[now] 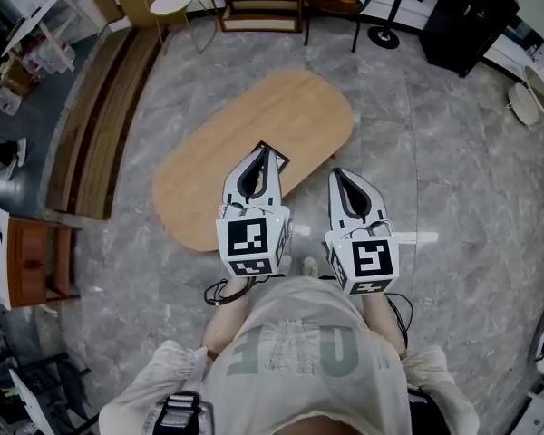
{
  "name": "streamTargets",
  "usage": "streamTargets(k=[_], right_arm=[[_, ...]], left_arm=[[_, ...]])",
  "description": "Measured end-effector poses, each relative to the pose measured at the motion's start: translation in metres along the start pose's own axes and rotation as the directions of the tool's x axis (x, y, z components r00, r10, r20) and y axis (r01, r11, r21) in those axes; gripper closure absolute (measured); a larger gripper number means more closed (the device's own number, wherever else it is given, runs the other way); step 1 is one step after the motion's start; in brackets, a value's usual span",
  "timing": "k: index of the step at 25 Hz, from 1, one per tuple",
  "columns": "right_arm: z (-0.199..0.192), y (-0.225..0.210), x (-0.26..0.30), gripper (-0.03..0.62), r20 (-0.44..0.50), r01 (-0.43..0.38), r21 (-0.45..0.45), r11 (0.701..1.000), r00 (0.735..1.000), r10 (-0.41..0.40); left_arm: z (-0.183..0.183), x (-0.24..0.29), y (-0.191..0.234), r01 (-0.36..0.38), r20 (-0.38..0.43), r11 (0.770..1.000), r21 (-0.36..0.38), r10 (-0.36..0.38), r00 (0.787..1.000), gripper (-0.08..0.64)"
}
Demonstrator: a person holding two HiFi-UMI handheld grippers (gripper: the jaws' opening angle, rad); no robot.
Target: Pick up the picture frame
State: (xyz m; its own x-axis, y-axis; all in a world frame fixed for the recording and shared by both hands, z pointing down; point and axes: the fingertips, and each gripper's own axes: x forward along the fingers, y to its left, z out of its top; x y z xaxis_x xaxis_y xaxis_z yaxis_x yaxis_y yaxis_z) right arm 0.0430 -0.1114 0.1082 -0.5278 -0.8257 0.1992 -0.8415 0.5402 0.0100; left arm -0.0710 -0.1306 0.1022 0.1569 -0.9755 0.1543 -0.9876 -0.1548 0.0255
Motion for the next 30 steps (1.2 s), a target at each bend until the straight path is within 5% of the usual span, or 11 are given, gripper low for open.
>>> streamTargets(k=[19,30], right_arm=[[0.012,-0.016,0.038,0.588,0.034,-0.009,0.004,1.0,0.999,0.009],[-0.035,-0.044,0.12,0.588,0.06,-0.006,-0.018,1.0,0.998,0.007]], left_arm=[[0.008,0.026,0.008,0.028,0.015,0.998,0.049,-0.029,0.999,0.551],[-0.067,0.084,0.036,0.002,-0.047,0.997,0.076,0.002,0.999,0.551]])
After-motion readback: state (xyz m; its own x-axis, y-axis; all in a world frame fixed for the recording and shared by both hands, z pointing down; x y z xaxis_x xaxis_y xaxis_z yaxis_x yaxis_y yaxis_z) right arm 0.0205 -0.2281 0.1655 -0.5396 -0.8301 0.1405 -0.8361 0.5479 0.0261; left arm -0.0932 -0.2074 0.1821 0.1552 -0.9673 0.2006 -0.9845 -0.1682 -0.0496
